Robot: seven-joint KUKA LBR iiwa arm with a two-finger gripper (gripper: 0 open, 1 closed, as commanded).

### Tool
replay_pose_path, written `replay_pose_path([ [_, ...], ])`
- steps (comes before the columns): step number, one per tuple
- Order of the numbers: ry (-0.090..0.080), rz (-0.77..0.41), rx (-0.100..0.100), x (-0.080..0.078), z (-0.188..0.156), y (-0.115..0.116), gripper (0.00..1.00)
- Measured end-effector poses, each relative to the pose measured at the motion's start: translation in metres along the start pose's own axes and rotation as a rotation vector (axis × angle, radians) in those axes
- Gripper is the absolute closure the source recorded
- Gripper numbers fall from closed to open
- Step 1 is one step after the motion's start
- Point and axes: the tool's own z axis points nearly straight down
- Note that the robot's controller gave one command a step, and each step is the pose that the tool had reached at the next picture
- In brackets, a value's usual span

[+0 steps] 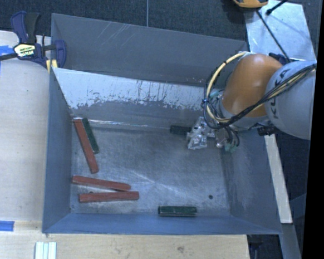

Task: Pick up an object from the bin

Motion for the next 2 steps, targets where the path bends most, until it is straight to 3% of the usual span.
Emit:
replay_pose_path([
  [1, 0.0, 0.0, 0.0, 0.0, 0.0, 0.0, 1.0],
  [2, 0.017, -0.079, 0.004, 0.004, -0.028, -0.009, 1.0],
])
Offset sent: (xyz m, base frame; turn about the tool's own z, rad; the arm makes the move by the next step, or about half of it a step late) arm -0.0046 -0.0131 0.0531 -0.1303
